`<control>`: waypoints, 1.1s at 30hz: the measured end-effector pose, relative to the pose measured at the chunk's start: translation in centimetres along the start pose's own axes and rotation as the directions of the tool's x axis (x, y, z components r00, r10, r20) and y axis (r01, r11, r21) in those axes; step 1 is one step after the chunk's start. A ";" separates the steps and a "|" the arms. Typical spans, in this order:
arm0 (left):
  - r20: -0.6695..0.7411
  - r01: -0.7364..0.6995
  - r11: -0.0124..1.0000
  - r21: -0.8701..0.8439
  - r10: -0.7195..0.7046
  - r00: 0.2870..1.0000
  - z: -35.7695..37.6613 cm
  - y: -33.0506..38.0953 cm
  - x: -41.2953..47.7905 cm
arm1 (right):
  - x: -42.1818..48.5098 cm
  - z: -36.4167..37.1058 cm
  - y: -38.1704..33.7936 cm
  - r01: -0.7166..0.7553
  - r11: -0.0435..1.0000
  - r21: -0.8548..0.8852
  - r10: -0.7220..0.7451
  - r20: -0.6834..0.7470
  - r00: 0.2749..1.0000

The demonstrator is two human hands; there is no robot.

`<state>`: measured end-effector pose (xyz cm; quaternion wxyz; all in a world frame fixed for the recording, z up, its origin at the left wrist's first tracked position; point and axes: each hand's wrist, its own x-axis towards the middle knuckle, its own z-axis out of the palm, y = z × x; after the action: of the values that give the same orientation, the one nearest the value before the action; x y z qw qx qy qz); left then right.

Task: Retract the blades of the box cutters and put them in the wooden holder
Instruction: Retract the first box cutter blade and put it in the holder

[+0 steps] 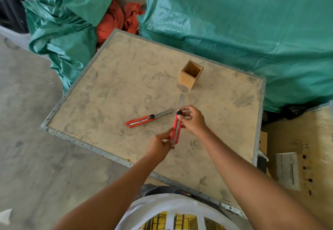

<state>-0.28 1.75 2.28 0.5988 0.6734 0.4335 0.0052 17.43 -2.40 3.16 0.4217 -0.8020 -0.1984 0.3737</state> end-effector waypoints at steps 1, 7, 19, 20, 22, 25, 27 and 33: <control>0.013 0.006 0.996 -0.088 -0.005 1.000 -0.7 0.9 0.1 | 0.1 -0.5 -0.7 0.008 0.999 0.031 -0.007 -0.005 1.000; 0.040 -0.039 0.918 -0.394 0.060 0.997 -4.6 5.3 1.0 | -0.7 -3.4 -5.3 0.052 0.979 0.196 -0.046 -0.036 0.998; 0.155 -0.107 0.833 -0.543 0.224 0.962 -8.8 9.1 2.0 | -6.0 -2.7 -9.3 0.209 0.977 0.035 -0.211 0.031 0.977; 0.161 -0.107 0.830 -0.548 0.231 0.960 -9.1 9.3 1.9 | -6.2 -2.6 -9.6 0.221 0.975 0.026 -0.222 0.032 0.975; 0.177 -0.108 0.826 -0.554 0.244 0.953 -9.7 9.5 1.8 | -6.5 -2.1 -10.1 0.241 0.970 -0.022 -0.241 0.014 0.970; 0.195 -0.106 0.826 -0.554 0.253 0.948 -10.6 9.5 1.6 | -6.8 -1.0 -10.3 0.228 0.973 -0.037 -0.231 -0.079 0.970; 0.203 -0.107 0.827 -0.552 0.258 0.945 -11.0 9.3 1.5 | -7.0 -0.3 -10.2 0.239 0.971 -0.030 -0.240 -0.120 0.963; 0.200 -0.124 0.833 -0.539 0.269 0.942 -12.3 9.1 1.0 | -7.9 1.0 -10.5 0.267 0.964 -0.021 -0.267 -0.118 0.956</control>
<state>-0.87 13.02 12.61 0.8069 0.5225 0.2591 0.0930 11.56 -0.90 14.85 0.4777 -0.7898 -0.2800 0.2640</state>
